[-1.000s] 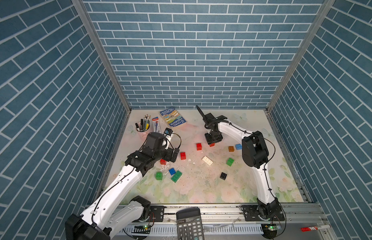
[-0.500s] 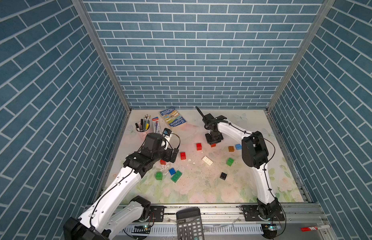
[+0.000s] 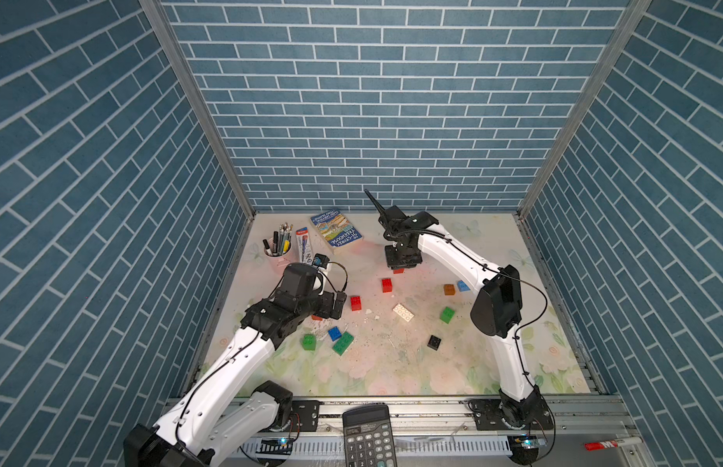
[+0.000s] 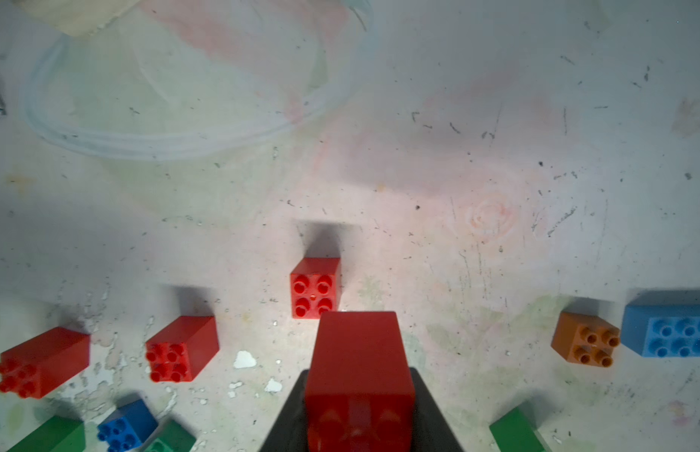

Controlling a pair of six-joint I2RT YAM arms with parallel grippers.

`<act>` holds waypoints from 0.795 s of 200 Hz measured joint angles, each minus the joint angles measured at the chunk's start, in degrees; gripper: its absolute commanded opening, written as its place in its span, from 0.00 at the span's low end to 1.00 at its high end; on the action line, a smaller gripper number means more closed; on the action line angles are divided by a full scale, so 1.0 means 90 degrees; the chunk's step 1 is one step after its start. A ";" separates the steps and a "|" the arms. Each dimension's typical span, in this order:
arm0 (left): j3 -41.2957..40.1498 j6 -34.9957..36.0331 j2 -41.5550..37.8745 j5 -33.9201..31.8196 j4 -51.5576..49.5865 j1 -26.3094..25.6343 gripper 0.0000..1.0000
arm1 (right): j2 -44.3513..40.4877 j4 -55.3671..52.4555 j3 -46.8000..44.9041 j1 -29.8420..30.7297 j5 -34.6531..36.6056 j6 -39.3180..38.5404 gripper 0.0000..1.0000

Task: Assemble the letter r with lego
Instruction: Pick up the lego brick from the center of the board, then assemble the lego brick with the lego brick.

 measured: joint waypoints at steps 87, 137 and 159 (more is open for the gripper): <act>-0.0083 -0.0272 -0.0272 0.0000 -0.0012 0.0002 1.00 | 0.1073 -0.0646 0.1025 0.0284 0.0027 0.0325 0.12; -0.0083 -0.0265 -0.0265 0.0010 0.0002 0.0002 1.00 | 0.1073 -0.0580 0.0920 0.0284 -0.0010 0.0403 0.12; -0.0083 -0.0240 -0.0253 0.0029 0.0005 0.0012 1.00 | 0.1078 -0.0508 0.0721 0.0284 -0.0041 0.0403 0.12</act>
